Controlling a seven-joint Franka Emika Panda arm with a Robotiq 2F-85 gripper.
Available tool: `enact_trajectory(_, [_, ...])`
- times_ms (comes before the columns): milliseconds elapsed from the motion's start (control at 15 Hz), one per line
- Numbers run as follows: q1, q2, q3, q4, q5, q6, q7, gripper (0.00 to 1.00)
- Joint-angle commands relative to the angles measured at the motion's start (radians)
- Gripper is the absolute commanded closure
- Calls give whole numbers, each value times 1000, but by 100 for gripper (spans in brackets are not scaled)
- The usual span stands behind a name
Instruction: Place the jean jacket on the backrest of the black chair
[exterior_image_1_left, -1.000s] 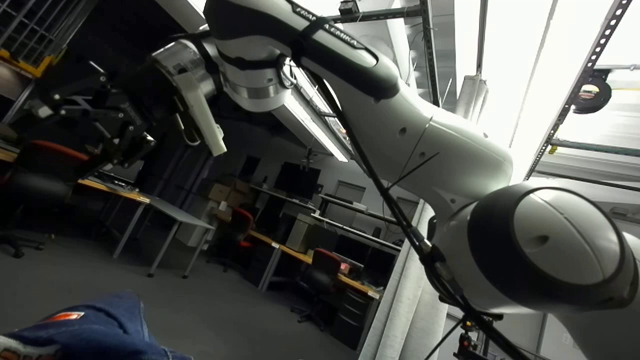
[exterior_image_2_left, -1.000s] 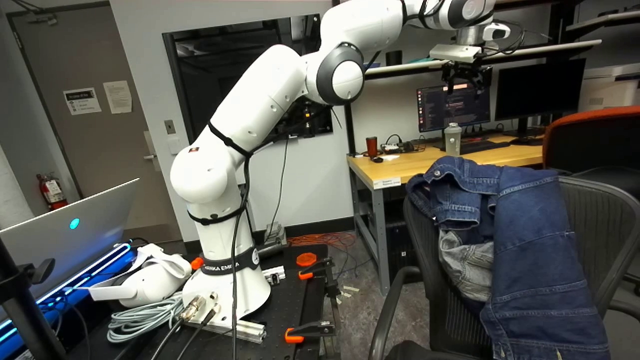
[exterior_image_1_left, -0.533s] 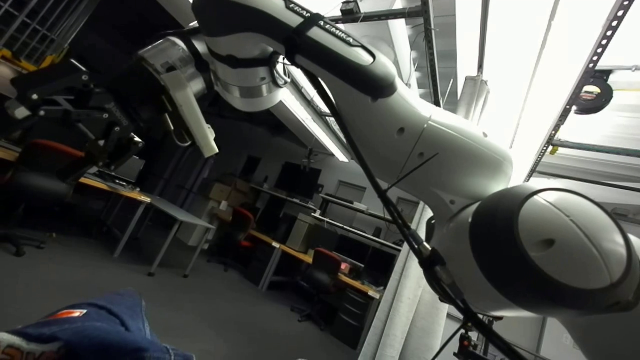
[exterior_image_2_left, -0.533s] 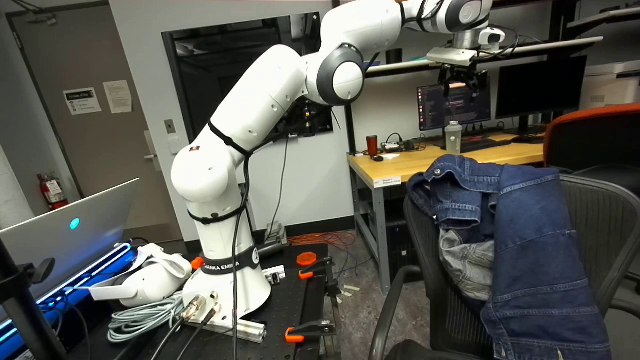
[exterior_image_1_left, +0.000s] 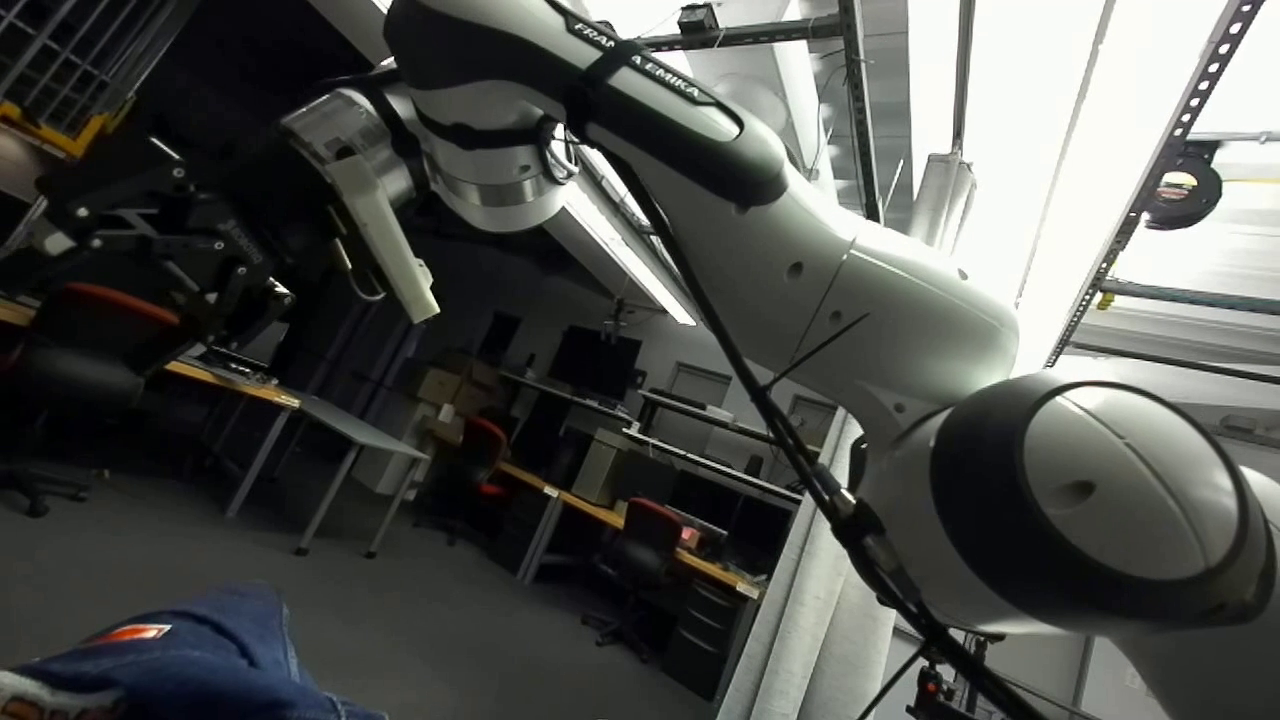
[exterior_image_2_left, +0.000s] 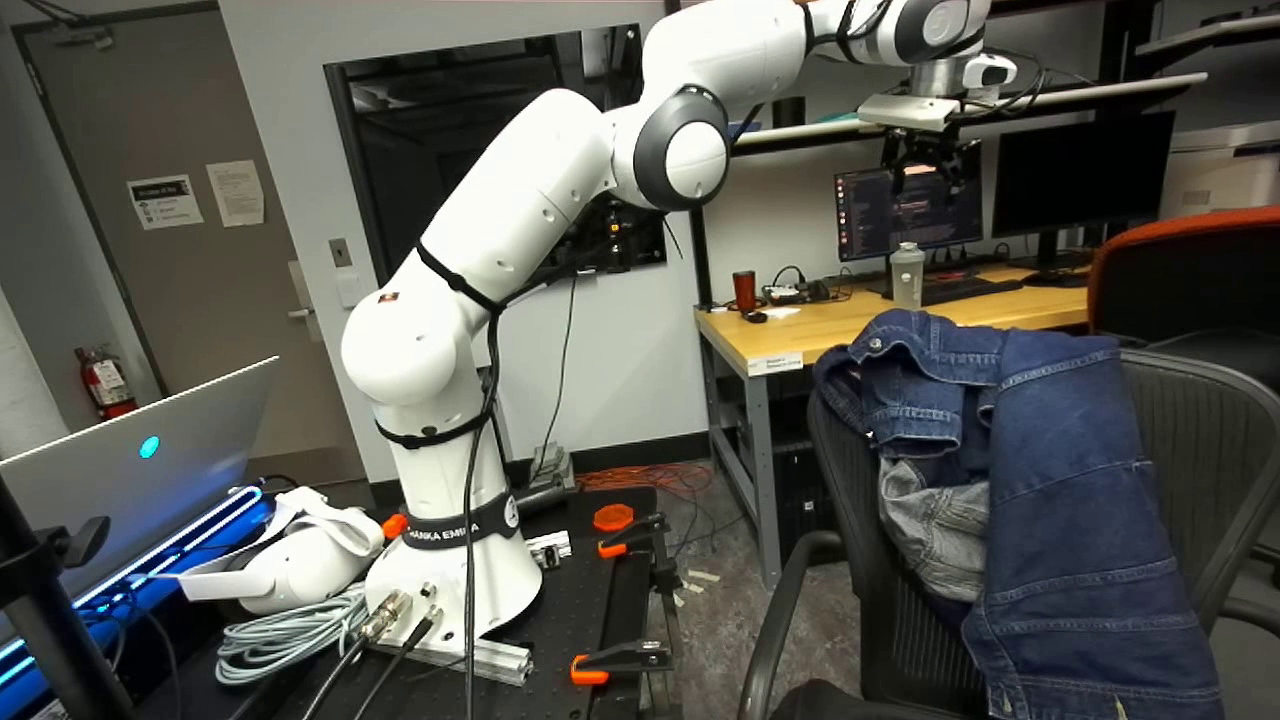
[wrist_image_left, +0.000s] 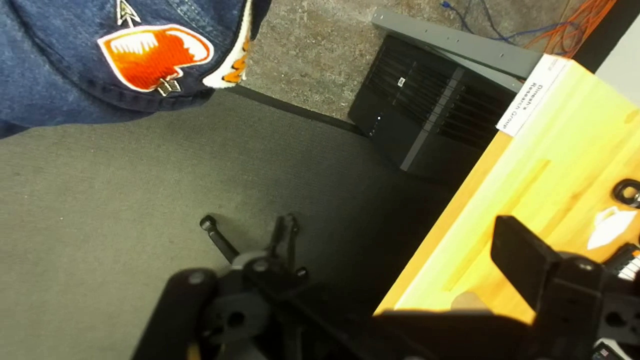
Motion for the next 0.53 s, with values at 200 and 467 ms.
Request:
enact_trajectory(200, [-37,-46,-31,-30,-7,5,9,0])
enact_trajectory(467, [-63,-64,-47,-41,-3,4,17,0])
